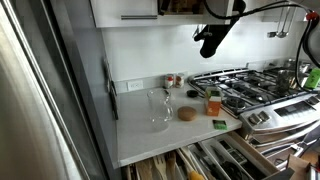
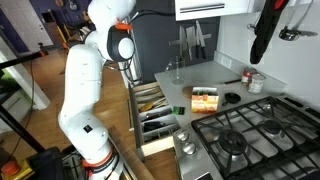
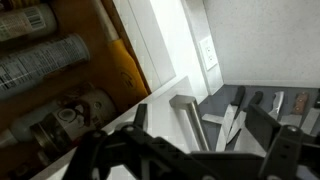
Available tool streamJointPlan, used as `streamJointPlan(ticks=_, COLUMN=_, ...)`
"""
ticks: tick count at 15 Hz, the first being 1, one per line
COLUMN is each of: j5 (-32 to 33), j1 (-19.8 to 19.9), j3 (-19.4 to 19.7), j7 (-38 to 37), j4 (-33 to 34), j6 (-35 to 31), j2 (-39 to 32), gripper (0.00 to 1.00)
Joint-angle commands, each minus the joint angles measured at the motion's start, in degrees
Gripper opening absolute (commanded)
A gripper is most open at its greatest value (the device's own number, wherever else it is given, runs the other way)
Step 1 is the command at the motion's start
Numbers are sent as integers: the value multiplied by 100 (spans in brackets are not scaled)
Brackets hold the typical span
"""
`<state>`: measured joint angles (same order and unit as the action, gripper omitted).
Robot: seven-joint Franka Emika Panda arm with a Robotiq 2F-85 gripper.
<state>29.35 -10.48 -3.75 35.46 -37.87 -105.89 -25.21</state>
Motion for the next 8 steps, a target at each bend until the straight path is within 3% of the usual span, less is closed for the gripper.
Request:
streamJointPlan(ticks=1, j5=-269, j1=29, j3=197, j7=723, j4=572, j6=242, j2=-361, gripper=100)
streamJointPlan(ticks=5, j5=-290, j1=84, j3=414, j7=1122, j4=939, j6=83, j2=-664, gripper=100)
streamJointPlan(ticks=6, j5=-149, j1=70, j3=280, j7=842, j4=480, j6=58, j2=-375, gripper=100)
streamJointPlan(ticks=8, j5=-149, j1=83, j3=347, j7=931, j4=629, j6=55, j2=-491, gripper=100)
